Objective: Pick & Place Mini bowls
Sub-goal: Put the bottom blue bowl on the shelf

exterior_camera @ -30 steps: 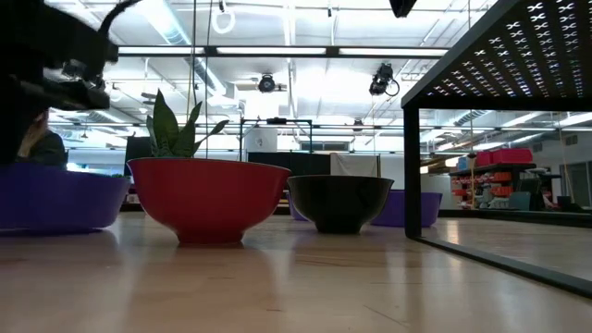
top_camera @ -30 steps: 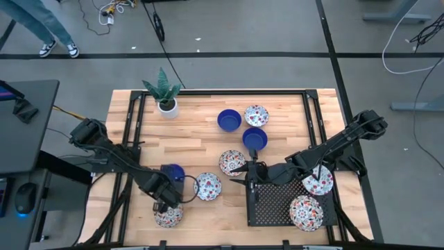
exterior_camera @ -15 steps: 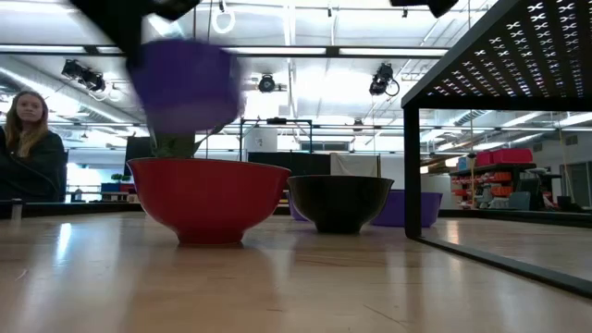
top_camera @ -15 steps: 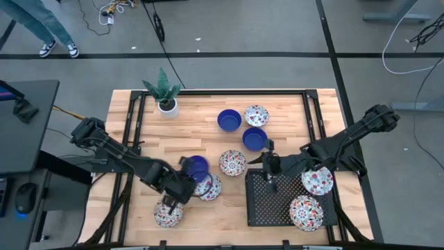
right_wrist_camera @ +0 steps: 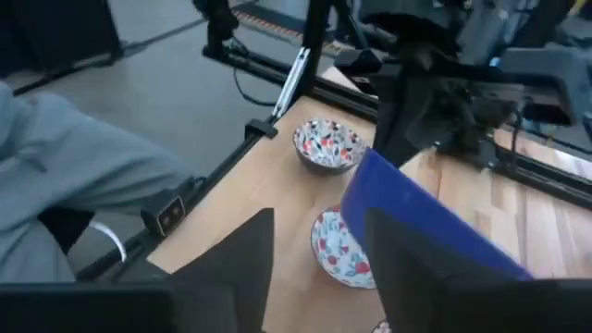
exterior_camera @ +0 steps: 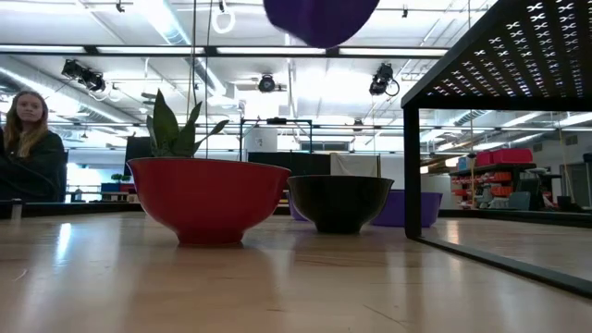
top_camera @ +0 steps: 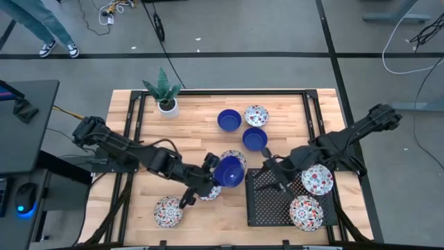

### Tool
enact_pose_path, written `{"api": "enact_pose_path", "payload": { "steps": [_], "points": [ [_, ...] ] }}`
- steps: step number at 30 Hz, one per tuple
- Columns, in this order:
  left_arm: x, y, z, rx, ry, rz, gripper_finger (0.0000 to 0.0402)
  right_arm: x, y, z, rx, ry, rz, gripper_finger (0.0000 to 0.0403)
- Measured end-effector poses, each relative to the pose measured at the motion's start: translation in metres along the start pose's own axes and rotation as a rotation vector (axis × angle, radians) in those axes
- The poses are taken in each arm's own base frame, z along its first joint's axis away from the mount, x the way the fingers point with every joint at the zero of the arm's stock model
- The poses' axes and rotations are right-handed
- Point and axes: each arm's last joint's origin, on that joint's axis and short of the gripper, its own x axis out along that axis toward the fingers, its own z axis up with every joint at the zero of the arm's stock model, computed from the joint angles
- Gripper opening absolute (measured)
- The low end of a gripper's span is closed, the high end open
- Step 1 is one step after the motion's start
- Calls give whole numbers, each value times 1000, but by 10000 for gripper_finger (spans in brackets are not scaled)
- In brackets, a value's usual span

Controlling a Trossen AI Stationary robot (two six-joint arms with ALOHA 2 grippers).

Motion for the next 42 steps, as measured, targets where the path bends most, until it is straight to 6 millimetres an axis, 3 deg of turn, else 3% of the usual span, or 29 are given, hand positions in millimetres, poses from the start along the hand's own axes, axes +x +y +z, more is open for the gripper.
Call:
{"api": "enact_pose_path", "payload": {
  "steps": [4,8,14,21,26,37,42],
  "points": [
    [1,3,-1,14,-9,-2,3,4,-11,25,-92,15,23,207],
    [1,4,-1,16,-9,1,3,10,-31,45,-133,135,82,225],
    [1,4,-1,16,-9,1,3,37,-62,48,-136,326,205,223],
    [2,4,-2,16,-4,-2,6,60,-68,42,-168,430,307,208],
    [2,3,-2,15,-3,-1,3,64,-68,40,-177,437,313,173],
    [2,4,-3,21,11,16,11,65,-65,39,-159,446,324,22],
    [1,5,-2,13,15,35,25,68,-55,39,-189,476,285,10]
  ]
}}
